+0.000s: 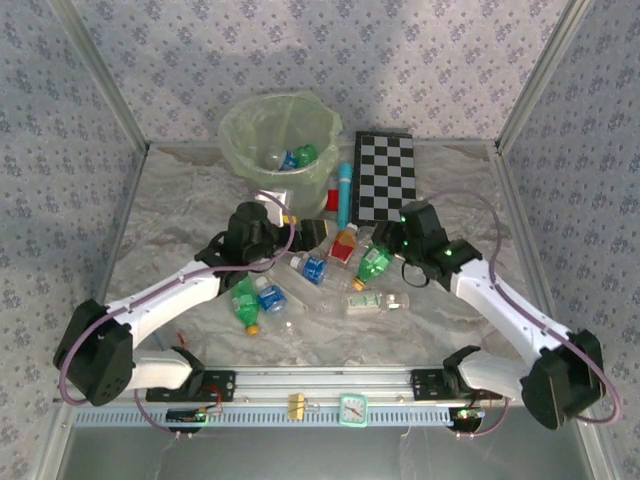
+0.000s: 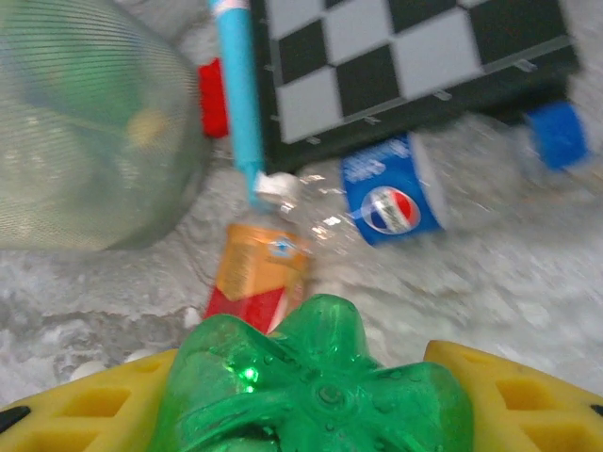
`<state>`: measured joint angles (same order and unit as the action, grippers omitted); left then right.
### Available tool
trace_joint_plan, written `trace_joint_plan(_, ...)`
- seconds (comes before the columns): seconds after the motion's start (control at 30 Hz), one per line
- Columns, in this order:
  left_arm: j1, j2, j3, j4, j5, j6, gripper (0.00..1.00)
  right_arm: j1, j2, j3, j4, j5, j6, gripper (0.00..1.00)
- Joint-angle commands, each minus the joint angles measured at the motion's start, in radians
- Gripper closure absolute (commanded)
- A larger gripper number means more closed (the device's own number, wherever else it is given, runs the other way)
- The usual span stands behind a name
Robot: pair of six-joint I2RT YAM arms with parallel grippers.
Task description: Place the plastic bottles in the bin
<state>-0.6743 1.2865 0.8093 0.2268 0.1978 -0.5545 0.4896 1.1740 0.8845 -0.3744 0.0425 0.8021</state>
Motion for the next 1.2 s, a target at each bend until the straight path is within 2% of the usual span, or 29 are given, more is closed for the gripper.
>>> trace_joint_plan(0.0,-0.002,0.028,0.036,0.054,0.187,0.018,0.00,-0.007,0.056,0.063,0.129,-0.088,-0.110,0.52)
trace_joint_plan(0.17,-0.024,0.076,0.053,0.045,0.296,0.038,0.00,-0.011,0.115,0.087,0.246,-0.150,-0.087,0.53)
trace_joint_plan(0.4,-0.058,0.150,0.106,0.000,0.307,0.090,0.00,-0.006,0.154,0.115,0.299,-0.233,-0.069,0.53)
trace_joint_plan(0.77,-0.074,0.264,0.182,0.023,0.365,0.087,0.03,0.003,0.134,0.098,0.320,-0.268,-0.041,0.53)
trace_joint_plan(0.87,-0.074,0.286,0.187,0.034,0.364,0.073,0.08,0.005,0.130,0.096,0.322,-0.274,-0.038,0.53)
trace_joint_plan(1.07,-0.074,0.312,0.200,0.075,0.353,0.036,0.32,0.001,0.120,0.080,0.334,-0.282,-0.024,0.52)
trace_joint_plan(1.17,-0.074,0.313,0.205,0.078,0.352,0.029,0.42,-0.003,0.113,0.080,0.330,-0.279,-0.023,0.45)
